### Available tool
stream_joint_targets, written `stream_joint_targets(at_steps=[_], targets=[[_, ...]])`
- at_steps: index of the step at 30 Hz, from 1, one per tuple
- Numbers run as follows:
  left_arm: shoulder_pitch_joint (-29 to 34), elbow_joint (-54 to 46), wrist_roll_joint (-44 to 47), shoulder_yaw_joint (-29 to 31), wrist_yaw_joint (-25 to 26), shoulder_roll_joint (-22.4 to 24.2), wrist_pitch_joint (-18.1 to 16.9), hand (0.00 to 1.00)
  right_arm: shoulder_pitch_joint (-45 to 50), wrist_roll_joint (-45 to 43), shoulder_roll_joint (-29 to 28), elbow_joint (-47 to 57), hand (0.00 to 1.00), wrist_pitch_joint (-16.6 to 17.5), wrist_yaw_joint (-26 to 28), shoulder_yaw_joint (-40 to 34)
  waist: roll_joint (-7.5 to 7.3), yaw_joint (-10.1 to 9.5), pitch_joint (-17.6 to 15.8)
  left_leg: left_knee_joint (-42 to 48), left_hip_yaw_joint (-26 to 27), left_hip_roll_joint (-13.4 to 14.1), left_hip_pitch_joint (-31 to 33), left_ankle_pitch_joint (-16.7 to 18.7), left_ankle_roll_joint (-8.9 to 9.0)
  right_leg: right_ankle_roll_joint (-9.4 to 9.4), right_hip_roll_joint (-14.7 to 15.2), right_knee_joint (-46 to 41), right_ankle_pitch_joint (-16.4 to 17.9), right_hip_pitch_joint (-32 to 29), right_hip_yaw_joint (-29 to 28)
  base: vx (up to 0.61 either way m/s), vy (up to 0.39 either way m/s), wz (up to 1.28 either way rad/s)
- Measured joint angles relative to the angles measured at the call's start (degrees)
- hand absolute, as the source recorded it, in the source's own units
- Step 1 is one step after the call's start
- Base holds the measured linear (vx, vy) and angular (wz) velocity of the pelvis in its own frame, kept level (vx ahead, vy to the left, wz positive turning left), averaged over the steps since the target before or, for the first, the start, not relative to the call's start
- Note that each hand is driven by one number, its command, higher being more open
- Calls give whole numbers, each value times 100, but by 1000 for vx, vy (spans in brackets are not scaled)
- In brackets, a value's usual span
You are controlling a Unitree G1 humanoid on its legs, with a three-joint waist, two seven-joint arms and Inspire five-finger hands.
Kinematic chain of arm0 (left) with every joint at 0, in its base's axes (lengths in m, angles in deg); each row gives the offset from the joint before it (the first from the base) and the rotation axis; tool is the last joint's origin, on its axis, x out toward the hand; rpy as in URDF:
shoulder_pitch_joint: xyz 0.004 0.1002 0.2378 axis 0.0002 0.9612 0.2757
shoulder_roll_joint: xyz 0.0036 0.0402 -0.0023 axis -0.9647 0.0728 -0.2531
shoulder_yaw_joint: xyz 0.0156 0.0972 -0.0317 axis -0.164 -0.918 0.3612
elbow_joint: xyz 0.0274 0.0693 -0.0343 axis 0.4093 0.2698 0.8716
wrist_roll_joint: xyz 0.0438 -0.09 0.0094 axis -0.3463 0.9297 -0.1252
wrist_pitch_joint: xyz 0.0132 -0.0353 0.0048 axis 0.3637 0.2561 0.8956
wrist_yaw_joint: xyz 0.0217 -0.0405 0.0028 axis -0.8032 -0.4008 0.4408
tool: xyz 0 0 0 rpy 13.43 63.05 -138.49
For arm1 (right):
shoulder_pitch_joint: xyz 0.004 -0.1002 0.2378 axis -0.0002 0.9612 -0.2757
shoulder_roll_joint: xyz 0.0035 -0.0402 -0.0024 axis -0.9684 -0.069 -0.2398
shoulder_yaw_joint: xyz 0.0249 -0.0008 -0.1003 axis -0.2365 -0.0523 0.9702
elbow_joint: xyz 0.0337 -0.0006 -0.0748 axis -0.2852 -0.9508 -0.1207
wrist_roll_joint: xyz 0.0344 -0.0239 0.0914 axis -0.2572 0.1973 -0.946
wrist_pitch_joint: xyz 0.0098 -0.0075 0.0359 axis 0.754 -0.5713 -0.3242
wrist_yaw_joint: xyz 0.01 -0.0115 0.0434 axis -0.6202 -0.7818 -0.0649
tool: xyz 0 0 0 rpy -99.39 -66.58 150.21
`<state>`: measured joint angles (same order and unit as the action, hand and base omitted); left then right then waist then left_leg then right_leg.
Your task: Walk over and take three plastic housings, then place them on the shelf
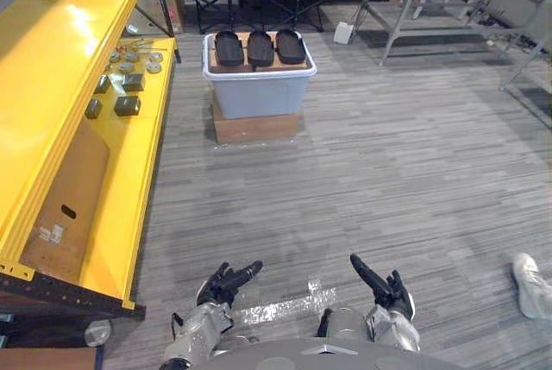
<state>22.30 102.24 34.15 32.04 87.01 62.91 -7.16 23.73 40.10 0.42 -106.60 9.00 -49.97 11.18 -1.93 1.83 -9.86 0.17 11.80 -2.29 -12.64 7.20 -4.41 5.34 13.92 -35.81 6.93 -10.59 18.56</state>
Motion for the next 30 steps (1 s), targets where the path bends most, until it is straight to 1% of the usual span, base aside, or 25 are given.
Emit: stream_joint_targets(at_steps=[2, 4, 5, 6, 7, 8, 9, 11, 12, 13, 14, 15, 16, 18, 19, 20, 22, 23, 24, 25, 26, 27, 28, 29, 30], targets=[[-38, -64, -3, 39, 0, -20, 27, 100, 21, 230, -16, 38, 100, -1, 11, 20, -6, 21, -79, 81, 5, 212, 11, 91, 152, 159, -640, 1940, -154, 166, -233, 204, -48, -5], [-49, -68, -17, 58, 3, -28, 27, 100, 61, 350, -22, 77, 100, -23, 30, 93, -73, 10, -103, 112, 24, 251, 1, 156, 248, 181, -813, 2708, -452, 211, -387, 193, -115, -6], [-52, -80, -41, 60, 9, -52, 36, 100, 119, 374, -36, 177, 100, -97, 89, 186, -204, 21, -179, 185, 47, 253, -108, 307, 425, 173, -845, 3171, -772, 268, -538, 169, -149, -5], [-51, -97, -59, 48, 9, -85, 49, 100, 140, 377, -38, 177, 100, -117, 121, 216, -251, 19, -200, 212, 57, 252, -176, 381, 474, 147, -838, 3184, -795, 301, -621, 226, -223, -8], [-50, -111, -115, 54, 12, -112, 57, 100, 201, 327, -38, 176, 100, -133, 171, 233, -293, 5, -232, 388, 76, 312, -281, 636, 580, -130, -839, 3056, -935, 365, -626, 186, -199, -10], [-46, -112, -170, 54, 16, -109, 58, 100, 231, 300, -29, 176, 100, -133, 195, 227, -265, 2, -224, 520, 96, 396, -308, 776, 663, -283, -885, 2904, -1031, 355, -625, 331, -325, -9], [-36, -120, -198, 49, 35, -69, 65, 100, 278, 217, 50, 176, 100, -174, 254, 226, -56, 28, -172, 849, 113, 736, -345, 1125, 875, -474, -1136, 2553, -976, 329, -571, 301, -272, -7], [34, -194, -99, 76, 92, -31, 99, 100, 276, 221, 278, 174, 100, -254, 307, 255, 204, 13, 21, 1382, 198, 1161, -252, 1311, 1162, -750, -1529, 2541, -773, 379, -465, 400, -278, -16], [1, -190, 95, 187, 91, -3, 109, 100, 152, 221, 361, 122, 100, -256, 358, 262, 217, -16, 9, 2600, 224, 1403, 322, 1201, 1231, -862, -1603, 2572, -697, 413, -482, 390, -254, -21], [6, -199, 196, 266, 80, 58, 106, 100, 97, 224, 411, 125, 100, -255, 404, 262, 246, -5, -17, 3349, 224, 1573, 673, 1039, 1215, -892, -1647, 2707, -679, 547, -483, 389, -255, -8], [24, -205, 325, 402, 57, 213, 108, 100, 50, 266, 500, 124, 100, -249, 501, 247, 350, 33, -138, 4645, 238, 1837, 1237, 979, 1191, -937, -1775, 2974, -709, 957, -500, 405, -237, 6], [26, -284, 342, 496, 21, 259, 130, 100, 46, 349, 599, 85, 100, -252, 548, 213, 383, -15, -190, 5108, 158, 1831, 1605, 1017, 1180, -1030, -1826, 3100, -657, 1268, -531, 410, -201, 1], [22, -286, 432, 541, -1, 267, 125, 100, 16, 397, 623, 20, 100, -251, 578, 212, 405, -58, -207, 5069, 131, 1729, 1692, 1043, 1188, -1069, -1827, 3109, -629, 1401, -575, 391, -141, -31], [60, -316, 483, 649, -95, 295, 102, 100, -73, 559, 679, -67, 100, -255, 758, 211, 427, -228, -226, 4301, 97, 1360, 1885, 1093, 1190, -1071, -1807, 3264, -554, 1718, -757, 311, -62, -53], [169, -419, 477, 753, -166, 335, 64, 100, -167, 557, 681, -48, 100, -259, 986, 229, 429, -256, -226, 3330, 20, 1031, 2047, 1004, 1110, -1015, -1780, 3400, -508, 1906, -906, 360, -2, -57], [251, -539, 431, 794, -211, 373, -15, 100, -258, 551, 682, -25, 100, -264, 1149, 257, 441, -302, -234, 2220, -191, 746, 2220, 666, 1093, -998, -1754, 3470, -477, 1955, -1002, 430, 34, -49], [255, -621, 422, 797, -295, 401, -74, 100, -338, 537, 703, -24, 100, -314, 1237, 340, 485, -393, -278, 1023, -626, 525, 2427, -24, 1191, -962, -1765, 3593, -389, 2112, -1131, 398, 110, -36], [235, -634, 398, 785, -306, 428, -124, 100, -334, 517, 737, -27, 100, -374, 1240, 451, 535, -463, -340, 718, -774, 509, 2445, -291, 1189, -873, -1768, 3598, -227, 2330, -1221, 320, 144, -35], [250, -633, 359, 782, -303, 433, -139, 100, -317, 481, 760, -45, 100, -394, 1238, 504, 559, -482, -345, 648, -775, 529, 2428, -365, 1173, -806, -1768, 3590, -102, 2407, -1258, 306, 177, -28], [251, -623, 239, 783, -296, 443, -158, 100, -289, 437, 789, -63, 100, -411, 1242, 611, 597, -474, -322, 687, -721, 579, 2423, -502, 1100, -739, -1762, 3502, 165, 2519, -1278, 335, 209, -16], [248, -612, 73, 781, -305, 380, -136, 100, -242, 242, 764, -87, 100, -412, 1265, 682, 471, -466, -307, 861, -515, 442, 2304, -935, 805, -484, -1523, 3052, 718, 2558, -1271, 471, 257, -10], [246, -602, -31, 758, -316, 290, -122, 100, -211, 176, 730, -109, 100, -410, 1273, 680, 301, -458, -271, 829, -375, 252, 2173, -974, 614, -274, -1261, 2668, 999, 2536, -1238, 453, 212, -8], [246, -588, -51, 752, -312, 258, -127, 100, -205, 84, 728, -128, 100, -409, 1276, 673, 225, -450, -223, 765, -297, 134, 2097, -992, 553, -129, -1098, 2243, 1139, 2415, -1224, 488, 197, -26], [165, -394, -247, 765, -275, 237, -164, 100, -353, 82, 712, -235, 100, -408, 1294, 668, 188, -433, -237, 574, -189, -47, 1801, -1020, 245, 174, -723, 456, 1145, 1702, -1003, 381, 156, -25], [159, -343, -251, 762, -264, 201, -163, 100, -378, 81, 674, -248, 100, -407, 1299, 669, 161, -403, -254, 505, -191, -92, 1655, -989, 116, 307, -541, -177, 1057, 1420, -856, 570, 241, -13]])
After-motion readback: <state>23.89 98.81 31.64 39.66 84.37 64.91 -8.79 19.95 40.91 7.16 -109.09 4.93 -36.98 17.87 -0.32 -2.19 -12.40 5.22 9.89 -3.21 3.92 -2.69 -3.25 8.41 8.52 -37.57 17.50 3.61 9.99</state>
